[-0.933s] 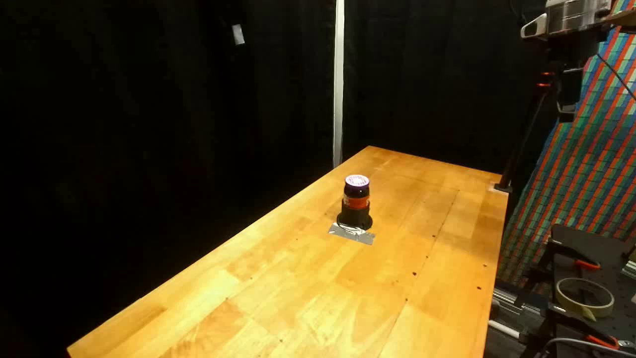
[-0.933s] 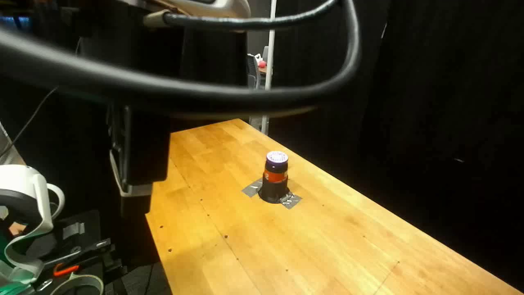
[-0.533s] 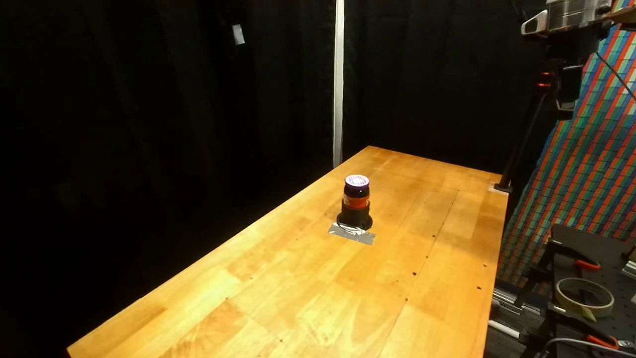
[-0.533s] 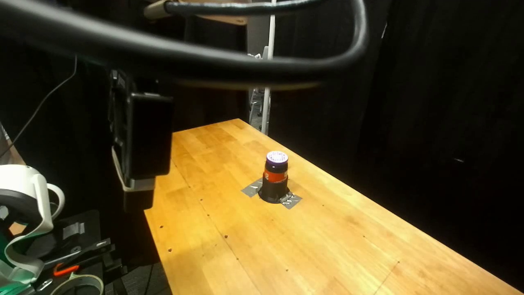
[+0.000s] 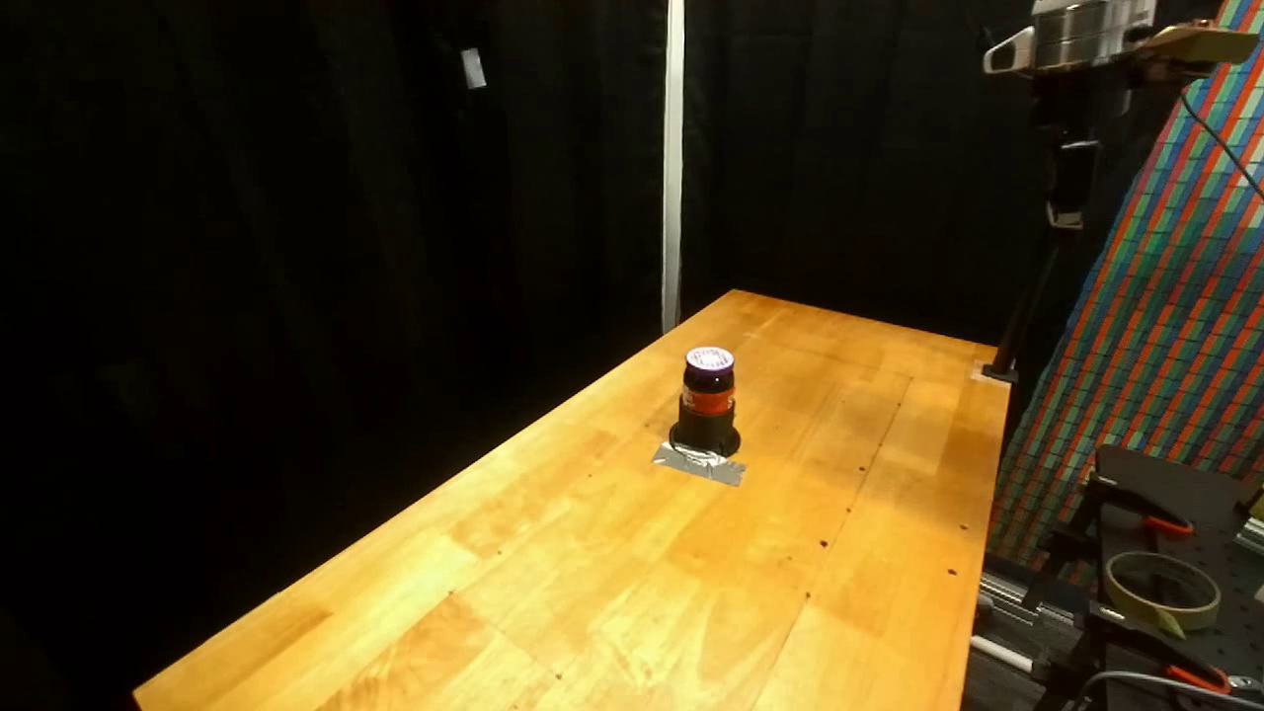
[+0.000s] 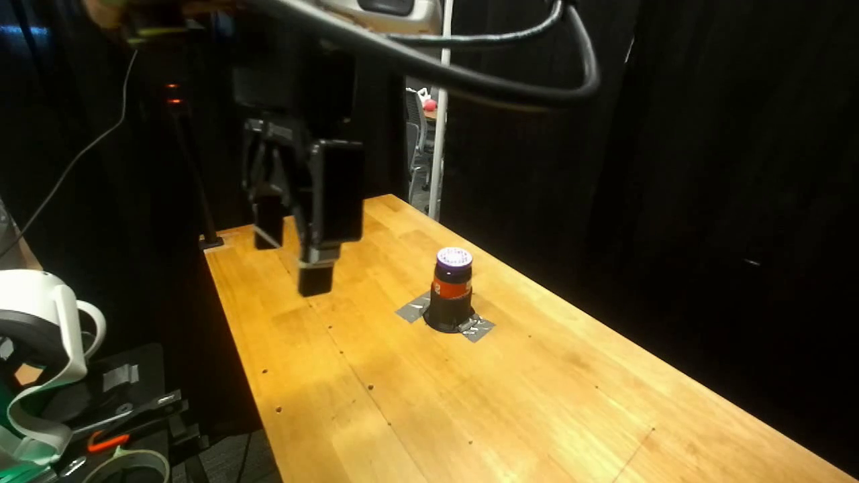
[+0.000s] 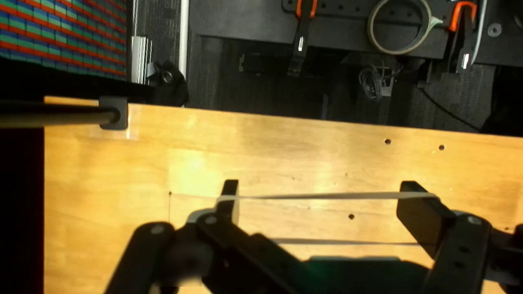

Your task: Put the rubber band around the base of the cup

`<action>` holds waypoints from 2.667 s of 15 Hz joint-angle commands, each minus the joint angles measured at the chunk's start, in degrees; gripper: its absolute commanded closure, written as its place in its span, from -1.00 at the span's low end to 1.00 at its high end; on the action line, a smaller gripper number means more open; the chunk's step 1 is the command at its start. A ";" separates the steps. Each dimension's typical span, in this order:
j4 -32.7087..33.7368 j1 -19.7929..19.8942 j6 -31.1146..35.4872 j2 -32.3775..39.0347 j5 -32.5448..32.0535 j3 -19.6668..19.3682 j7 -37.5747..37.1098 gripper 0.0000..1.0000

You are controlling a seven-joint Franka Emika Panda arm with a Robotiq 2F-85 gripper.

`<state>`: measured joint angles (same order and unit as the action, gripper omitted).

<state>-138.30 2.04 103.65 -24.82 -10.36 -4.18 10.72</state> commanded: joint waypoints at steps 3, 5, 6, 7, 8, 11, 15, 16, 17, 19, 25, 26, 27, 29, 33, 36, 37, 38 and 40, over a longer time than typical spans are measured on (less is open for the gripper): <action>12.67 -3.77 10.01 17.88 2.73 4.13 -3.66 -1.00; 16.69 -4.59 13.19 23.41 4.65 5.17 -4.31 -1.00; 18.71 -4.85 14.56 26.06 6.02 5.47 -3.89 -1.00; 20.62 -5.00 15.33 28.23 7.29 5.77 -3.47 -1.00; 22.03 -5.07 17.54 30.04 8.09 6.08 -3.40 -1.00; 26.04 -5.05 22.04 34.89 10.87 6.90 -3.26 -1.00; 29.98 -5.37 27.71 40.41 10.78 7.88 -3.33 -1.00; 30.82 -5.48 29.46 41.90 10.51 8.10 -3.25 -1.00; 31.52 -5.65 31.26 43.23 10.15 8.27 -3.52 -1.00; 33.62 -5.88 33.34 46.36 10.09 8.69 -3.25 -1.00; 39.55 -5.80 35.97 53.53 10.01 9.29 -2.62 -1.00; 40.56 -5.43 35.62 54.62 10.58 9.64 -1.89 -1.00; 41.39 -5.29 35.63 55.51 10.79 9.81 -1.53 -1.00; 42.79 -5.32 35.82 57.21 10.49 9.91 -0.83 -1.00; 45.25 -5.24 34.93 59.84 10.43 10.09 -0.05 -1.00; 46.49 -5.16 33.41 61.19 10.38 10.14 0.36 -1.00; 46.67 -5.12 33.03 61.45 10.32 10.13 0.55 -1.00; 46.76 -4.98 32.36 61.61 10.44 10.20 0.77 -1.00; 46.78 -4.57 30.89 61.86 10.76 10.41 1.46 -1.00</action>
<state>-93.97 -3.80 137.52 35.91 -0.47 4.98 10.22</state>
